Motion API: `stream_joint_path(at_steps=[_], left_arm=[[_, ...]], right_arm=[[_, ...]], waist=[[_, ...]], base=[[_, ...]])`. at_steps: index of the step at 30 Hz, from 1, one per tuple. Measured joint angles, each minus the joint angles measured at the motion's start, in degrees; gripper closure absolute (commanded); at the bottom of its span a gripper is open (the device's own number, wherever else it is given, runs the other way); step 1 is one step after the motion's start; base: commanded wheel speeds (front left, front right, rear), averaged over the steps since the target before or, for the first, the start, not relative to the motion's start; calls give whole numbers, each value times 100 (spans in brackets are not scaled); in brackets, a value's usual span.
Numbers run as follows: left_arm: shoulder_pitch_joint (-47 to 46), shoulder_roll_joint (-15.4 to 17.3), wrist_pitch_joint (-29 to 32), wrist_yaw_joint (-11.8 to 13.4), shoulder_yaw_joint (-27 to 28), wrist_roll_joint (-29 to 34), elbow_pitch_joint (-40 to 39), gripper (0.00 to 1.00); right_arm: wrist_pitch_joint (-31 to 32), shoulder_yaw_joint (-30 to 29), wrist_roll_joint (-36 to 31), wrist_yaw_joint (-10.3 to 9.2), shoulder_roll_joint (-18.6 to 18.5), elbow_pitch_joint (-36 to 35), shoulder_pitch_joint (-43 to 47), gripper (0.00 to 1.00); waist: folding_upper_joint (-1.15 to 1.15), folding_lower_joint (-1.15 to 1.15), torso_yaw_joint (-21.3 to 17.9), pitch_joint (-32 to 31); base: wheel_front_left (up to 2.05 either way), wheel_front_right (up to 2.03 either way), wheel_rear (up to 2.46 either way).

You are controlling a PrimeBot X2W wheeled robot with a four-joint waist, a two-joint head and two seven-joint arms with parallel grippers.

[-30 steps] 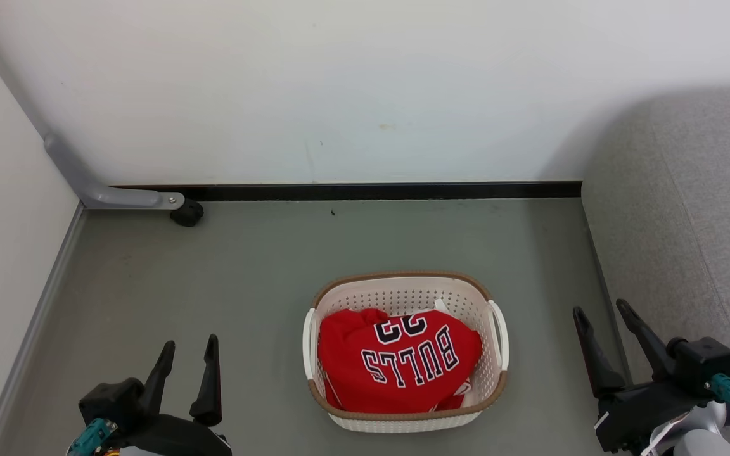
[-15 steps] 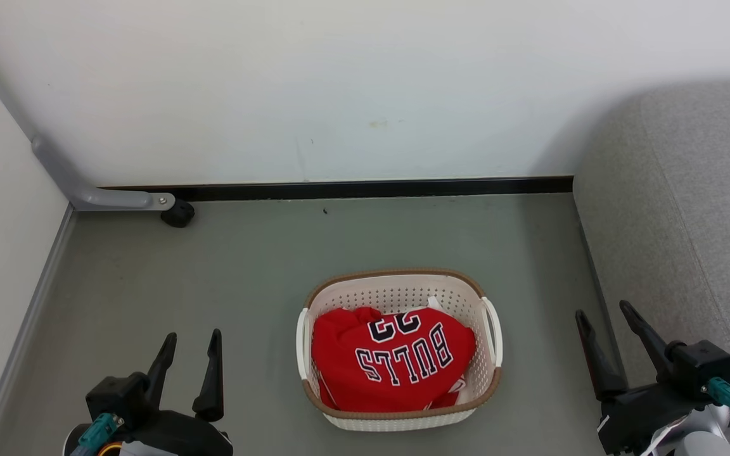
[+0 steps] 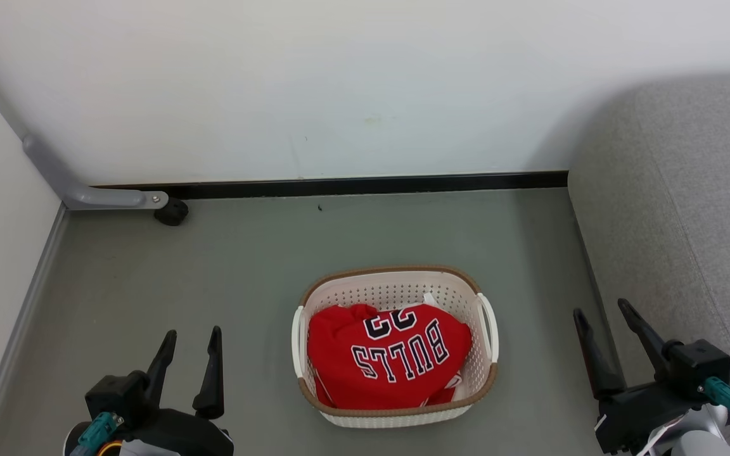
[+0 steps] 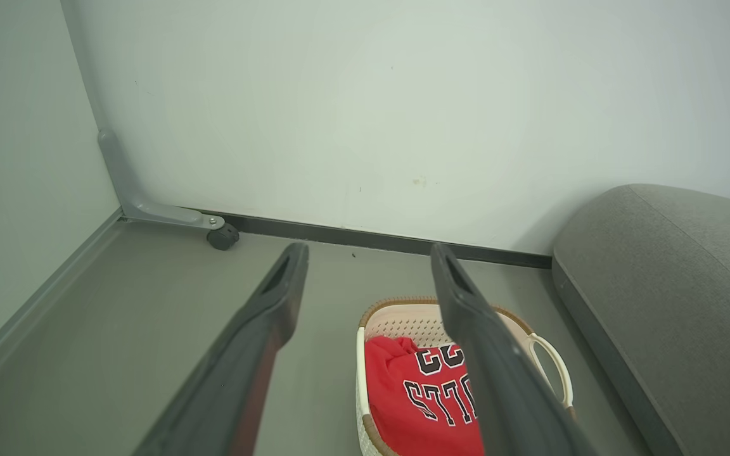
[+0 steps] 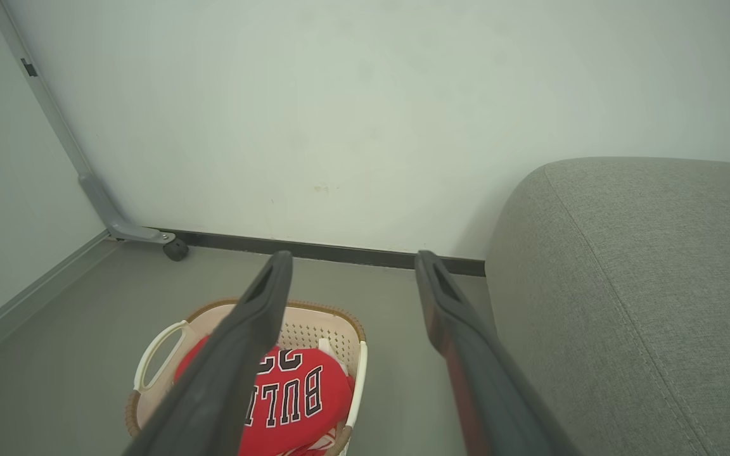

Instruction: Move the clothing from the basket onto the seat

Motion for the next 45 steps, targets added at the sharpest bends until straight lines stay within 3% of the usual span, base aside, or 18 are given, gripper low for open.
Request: stream_joint_path(at_steps=[17, 45], left_arm=[[-224, -73, -1, -45, -74, 236, -289, 0], [-1975, 141, 166, -57, -1483, 888, -322, 0]], right_arm=[[0, -60, -162, 14, 135, -200, -110, 0], [-1, -209, -335, 59, 627, -579, -997, 0]], waist=[[0, 0, -247, 480], [1, 2, -798, 2328]], base=[[0, 0, 0], [0, 0, 0]])
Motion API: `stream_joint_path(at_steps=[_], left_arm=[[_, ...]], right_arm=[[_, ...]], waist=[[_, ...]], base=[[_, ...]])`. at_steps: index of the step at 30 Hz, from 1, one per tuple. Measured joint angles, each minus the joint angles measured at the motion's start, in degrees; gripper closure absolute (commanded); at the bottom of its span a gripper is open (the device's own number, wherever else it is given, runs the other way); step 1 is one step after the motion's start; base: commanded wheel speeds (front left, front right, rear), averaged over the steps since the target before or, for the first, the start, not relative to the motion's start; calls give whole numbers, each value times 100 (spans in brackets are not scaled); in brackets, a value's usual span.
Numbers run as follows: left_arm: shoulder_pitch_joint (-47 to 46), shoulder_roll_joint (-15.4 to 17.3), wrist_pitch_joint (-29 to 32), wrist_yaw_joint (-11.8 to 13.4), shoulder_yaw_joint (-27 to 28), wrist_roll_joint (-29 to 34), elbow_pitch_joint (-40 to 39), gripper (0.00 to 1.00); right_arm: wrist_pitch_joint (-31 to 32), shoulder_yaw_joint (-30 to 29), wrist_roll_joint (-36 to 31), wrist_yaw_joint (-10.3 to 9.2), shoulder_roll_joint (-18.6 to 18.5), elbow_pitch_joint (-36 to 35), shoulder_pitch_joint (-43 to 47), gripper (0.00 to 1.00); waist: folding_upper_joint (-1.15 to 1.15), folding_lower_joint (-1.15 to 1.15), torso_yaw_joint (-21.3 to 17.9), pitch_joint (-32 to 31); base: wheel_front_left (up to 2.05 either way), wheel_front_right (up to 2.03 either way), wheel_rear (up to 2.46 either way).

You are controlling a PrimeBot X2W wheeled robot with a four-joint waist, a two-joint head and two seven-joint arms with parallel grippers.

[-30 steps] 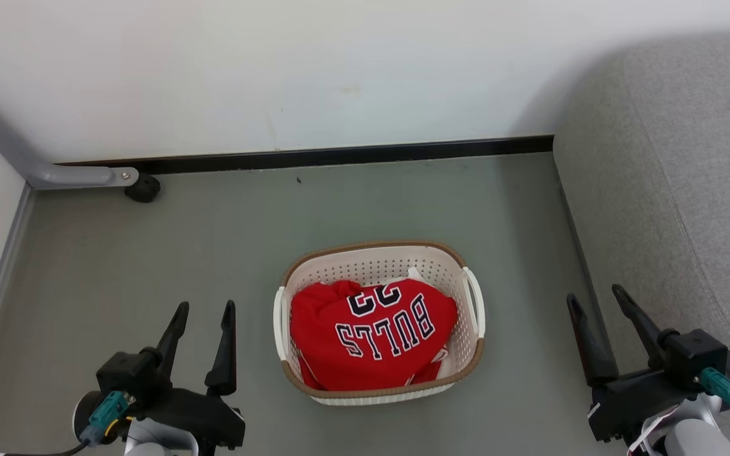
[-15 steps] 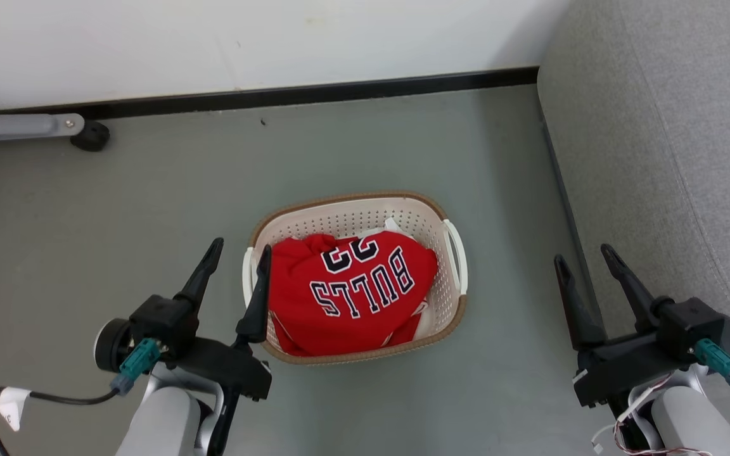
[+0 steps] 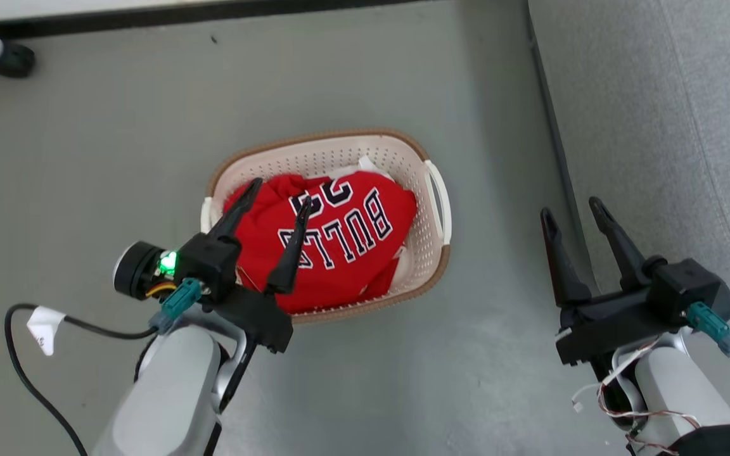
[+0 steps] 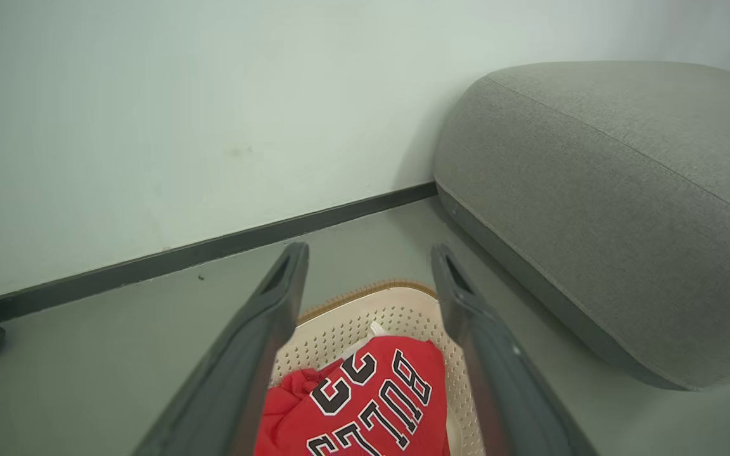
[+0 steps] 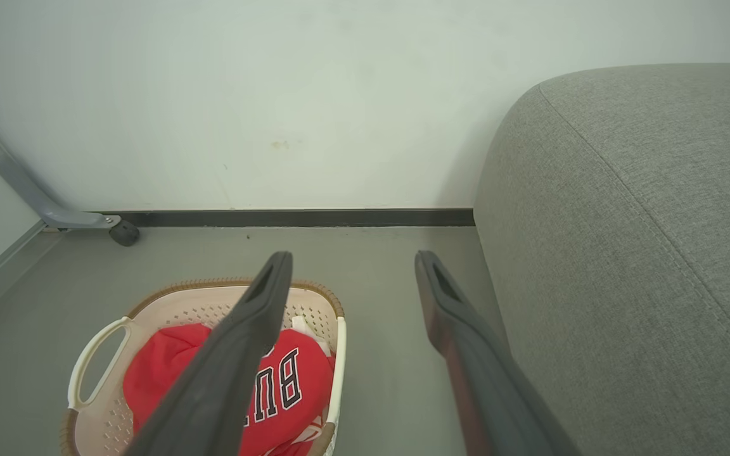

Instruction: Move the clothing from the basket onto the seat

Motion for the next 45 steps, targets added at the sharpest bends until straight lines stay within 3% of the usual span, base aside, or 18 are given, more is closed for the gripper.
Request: stream_joint_path(at_steps=[17, 45], left_arm=[[-1233, 353, 667, -36, -623, 768, 257, 0], [-2838, 334, 2843, -36, -1178, 1624, 1566, 0]], right_arm=[[0, 40, -1, 49, 230, 94, -477, 0], [-1, 313, 21, 149, 312, 263, -886, 0]], waist=[[1, 0, -392, 997], [0, -1, -878, 2054]], base=[[0, 0, 0], [0, 0, 0]])
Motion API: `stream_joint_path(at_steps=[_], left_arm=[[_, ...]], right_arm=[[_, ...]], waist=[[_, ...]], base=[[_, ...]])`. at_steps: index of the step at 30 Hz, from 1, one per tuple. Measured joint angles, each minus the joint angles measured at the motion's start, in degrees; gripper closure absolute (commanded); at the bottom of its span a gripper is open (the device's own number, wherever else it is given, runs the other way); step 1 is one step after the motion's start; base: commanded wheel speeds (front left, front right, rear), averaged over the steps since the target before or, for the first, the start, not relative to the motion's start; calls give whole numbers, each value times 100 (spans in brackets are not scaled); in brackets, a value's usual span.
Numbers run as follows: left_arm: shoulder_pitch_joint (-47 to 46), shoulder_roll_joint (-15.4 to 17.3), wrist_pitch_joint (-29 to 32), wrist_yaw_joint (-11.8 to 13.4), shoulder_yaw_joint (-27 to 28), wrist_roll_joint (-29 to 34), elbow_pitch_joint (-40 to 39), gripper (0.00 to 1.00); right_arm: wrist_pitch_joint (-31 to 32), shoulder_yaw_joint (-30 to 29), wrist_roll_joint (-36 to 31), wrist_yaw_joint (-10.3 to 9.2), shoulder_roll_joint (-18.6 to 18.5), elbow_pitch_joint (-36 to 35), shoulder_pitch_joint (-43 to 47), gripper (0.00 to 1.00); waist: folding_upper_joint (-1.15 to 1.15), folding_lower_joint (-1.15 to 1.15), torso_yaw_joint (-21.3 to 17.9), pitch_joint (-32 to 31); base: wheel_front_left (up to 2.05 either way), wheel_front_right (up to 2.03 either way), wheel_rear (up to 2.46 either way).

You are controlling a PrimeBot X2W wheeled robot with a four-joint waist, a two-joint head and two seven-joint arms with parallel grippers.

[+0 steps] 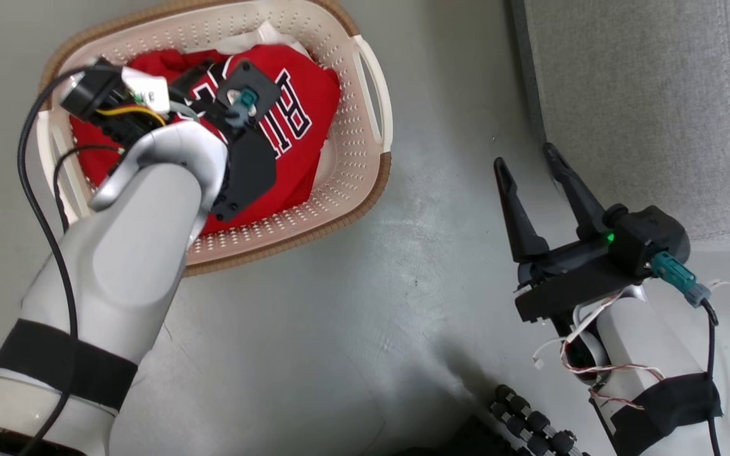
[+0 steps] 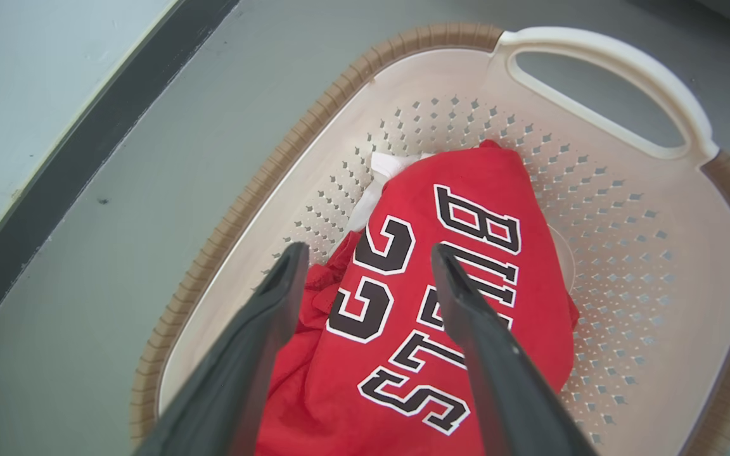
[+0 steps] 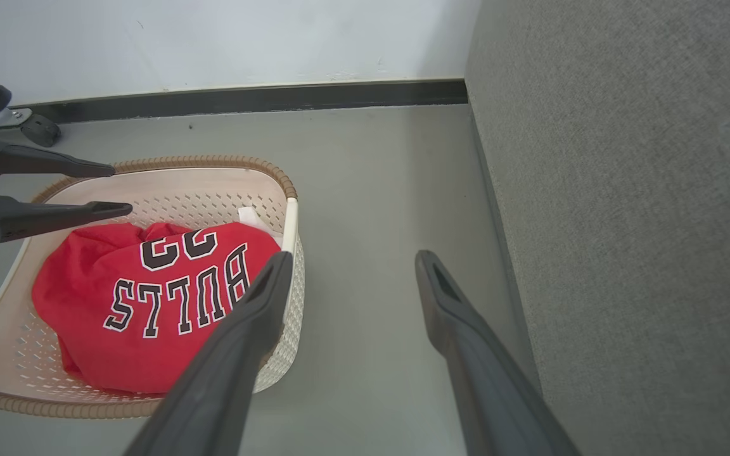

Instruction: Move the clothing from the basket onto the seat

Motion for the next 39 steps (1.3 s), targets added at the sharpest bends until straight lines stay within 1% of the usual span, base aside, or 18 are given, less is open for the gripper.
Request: stream_joint_path(at_steps=[2, 7, 12, 17, 20, 22, 24, 30, 32, 34, 39], left_arm=[[-137, 4, 156, 2, 5, 27, 80, 0], [-246, -3, 486, 98, 26, 63, 243, 0], [-427, 5, 690, 116, 59, 147, 358, 0], [-527, 27, 838, 190, 82, 178, 454, 0], [-602, 107, 931, 201, 100, 194, 495, 0], [-656, 126, 947, 202, 112, 194, 500, 0], [-731, 153, 983, 204, 132, 194, 502, 0], [-816, 335, 1038, 236, 222, 193, 515, 0], [-843, 369, 1044, 250, 248, 193, 517, 0], [-890, 403, 1084, 249, 256, 193, 517, 0], [-1043, 582, 1135, 245, 255, 212, 515, 0]], right_arm=[[0, 99, 92, 0, 2, -2, -24, 0], [0, 312, 309, -3, 4, -49, -172, 0], [0, 434, 404, -34, 4, -57, -216, 0], [0, 550, 556, -60, 4, -57, -231, 0], [0, 723, 625, -109, 5, -104, -280, 0], [0, 760, 680, -111, 8, -146, -339, 0], [-1, 786, 712, -154, 8, -170, -367, 0], [-19, 946, 812, -163, 8, -186, -374, 0], [-24, 994, 869, -203, 10, -204, -380, 0], [-24, 1045, 909, -204, 10, -210, -391, 0], [-25, 1249, 964, -210, 14, -253, -471, 0]], waist=[[0, 0, -13, 78], [0, 0, -58, 254], [0, 0, -111, 406], [0, 0, -159, 548], [0, 0, -209, 651], [0, 0, -237, 705], [0, 0, -264, 765], [0, 0, -358, 956], [0, 0, -392, 1023], [-1, 0, -427, 1088], [-1, 0, -528, 1243]], base=[[0, 0, 0], [0, 0, 0], [0, 0, 0], [0, 0, 0], [0, 0, 0], [0, 0, 0], [0, 0, 0], [0, 0, 0], [0, 0, 0], [0, 0, 0], [0, 0, 0]])
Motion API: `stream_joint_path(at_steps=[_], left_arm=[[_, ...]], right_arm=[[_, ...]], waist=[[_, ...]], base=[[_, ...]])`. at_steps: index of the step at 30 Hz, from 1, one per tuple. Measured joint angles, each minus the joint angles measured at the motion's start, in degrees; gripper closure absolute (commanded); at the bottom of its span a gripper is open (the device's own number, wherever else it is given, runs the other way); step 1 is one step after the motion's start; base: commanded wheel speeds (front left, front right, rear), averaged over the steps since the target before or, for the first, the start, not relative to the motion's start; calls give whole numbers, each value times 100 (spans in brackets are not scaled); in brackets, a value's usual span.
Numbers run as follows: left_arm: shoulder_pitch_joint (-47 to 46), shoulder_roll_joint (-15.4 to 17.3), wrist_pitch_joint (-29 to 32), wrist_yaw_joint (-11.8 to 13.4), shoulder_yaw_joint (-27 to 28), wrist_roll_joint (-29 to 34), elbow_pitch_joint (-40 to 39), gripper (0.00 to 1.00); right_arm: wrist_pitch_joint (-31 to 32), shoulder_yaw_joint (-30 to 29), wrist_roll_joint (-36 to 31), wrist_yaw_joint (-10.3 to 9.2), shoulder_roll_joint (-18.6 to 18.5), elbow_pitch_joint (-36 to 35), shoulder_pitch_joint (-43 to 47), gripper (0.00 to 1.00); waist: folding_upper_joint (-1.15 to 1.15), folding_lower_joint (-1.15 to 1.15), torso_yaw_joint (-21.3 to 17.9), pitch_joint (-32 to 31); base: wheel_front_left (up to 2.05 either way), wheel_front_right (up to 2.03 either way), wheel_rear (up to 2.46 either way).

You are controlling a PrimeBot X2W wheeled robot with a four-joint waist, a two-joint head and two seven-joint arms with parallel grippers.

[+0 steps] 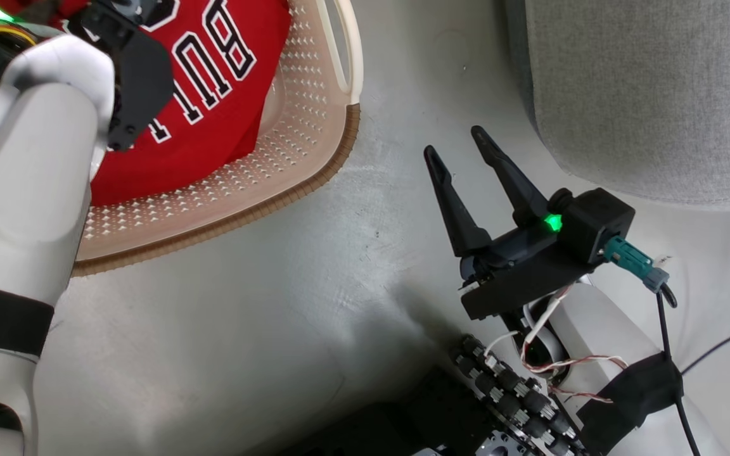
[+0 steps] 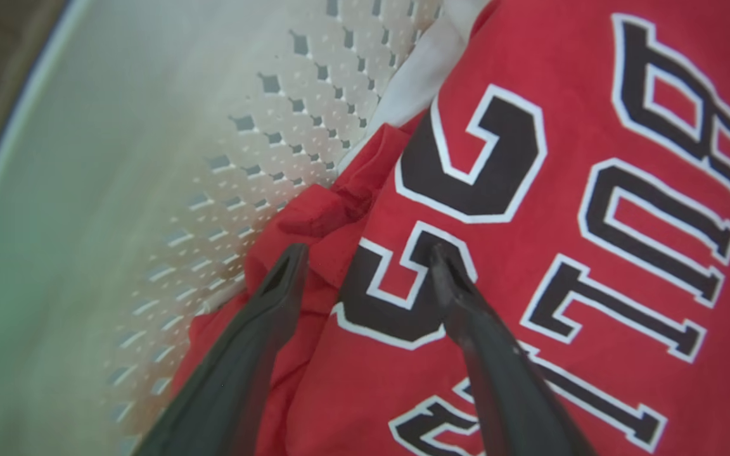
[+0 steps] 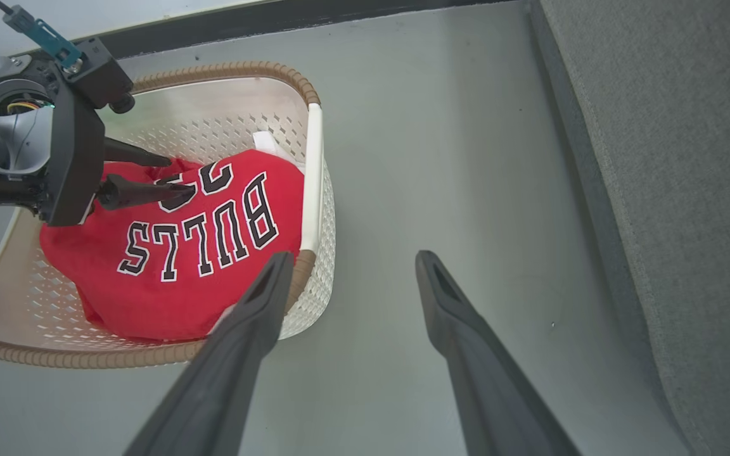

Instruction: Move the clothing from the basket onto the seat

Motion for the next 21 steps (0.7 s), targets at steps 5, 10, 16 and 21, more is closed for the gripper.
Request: stream_joint_path(at_steps=[5, 10, 16, 21], left_arm=[[-47, -43, -2, 1, 9, -2, 47, 0], [-47, -45, -1, 1, 49, -12, 87, 0], [-52, -64, 5, 0, 49, -25, 99, 0], [-60, -136, 33, 0, 75, -81, 141, 0]], right_arm=[[0, 80, 60, -2, 10, 55, 8, 0], [0, 101, 97, -44, 10, 71, 10, 0], [0, 120, 144, -48, 11, 74, 4, 0], [0, 118, 153, -51, 11, 74, 1, 0]], waist=[[0, 0, -91, 107], [0, 0, -142, 140], [0, 0, -170, 145], [0, 0, -186, 148]], base=[[0, 0, 0], [0, 0, 0], [0, 0, 0], [0, 0, 0]])
